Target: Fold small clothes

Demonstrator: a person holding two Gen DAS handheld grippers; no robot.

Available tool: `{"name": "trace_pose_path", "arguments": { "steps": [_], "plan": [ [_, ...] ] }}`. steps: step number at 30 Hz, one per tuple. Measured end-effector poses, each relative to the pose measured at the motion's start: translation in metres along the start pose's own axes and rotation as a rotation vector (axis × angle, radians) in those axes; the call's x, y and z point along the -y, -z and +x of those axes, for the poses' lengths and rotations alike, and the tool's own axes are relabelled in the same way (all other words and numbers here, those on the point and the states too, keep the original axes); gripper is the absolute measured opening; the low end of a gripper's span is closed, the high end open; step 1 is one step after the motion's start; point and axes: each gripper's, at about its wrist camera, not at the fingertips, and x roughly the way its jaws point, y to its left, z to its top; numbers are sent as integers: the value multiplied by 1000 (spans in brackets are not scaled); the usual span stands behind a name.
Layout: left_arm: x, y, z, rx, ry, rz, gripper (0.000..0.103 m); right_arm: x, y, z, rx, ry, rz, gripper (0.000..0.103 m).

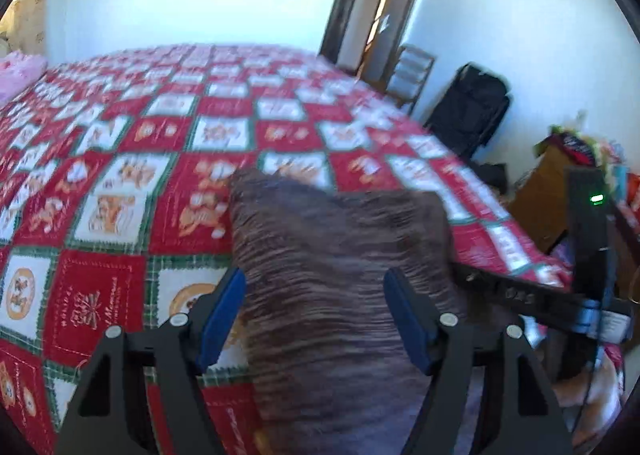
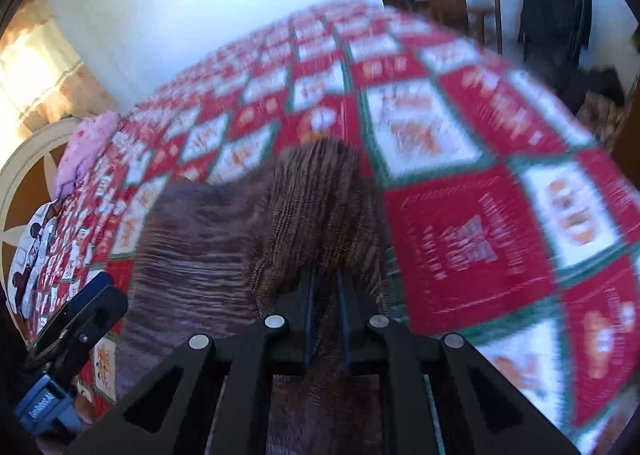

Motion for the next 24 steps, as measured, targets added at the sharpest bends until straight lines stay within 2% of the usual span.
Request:
{"name": "trace_pose_path", "arguments": {
  "steps": [4, 6, 12, 15, 19, 21, 24],
  "plan": [
    [-24, 17, 23, -71, -15, -103, 77, -1, -15, 15, 7, -33, -15, 11],
    [-27, 23, 20, -34, 10, -127, 77, 0, -24, 22, 12, -49, -21, 11],
    [-15, 23, 22, -35, -30, -80, 83, 11, -44, 45, 59, -101, 55, 11],
    [-14, 23, 24, -38, -35, -72, 85, 0, -47, 45, 70, -42, 16, 11],
    [-11, 22, 25, -39, -47, -58, 86, -7, -42, 32, 85, 15, -13, 11],
    [-12, 23, 25, -37, -44, -58, 86, -7, -33, 9, 117, 63, -3, 11],
    [-13, 23, 25, -37, -40, -61, 87, -17, -3, -32, 167, 32, -52, 11]
  ]
}}
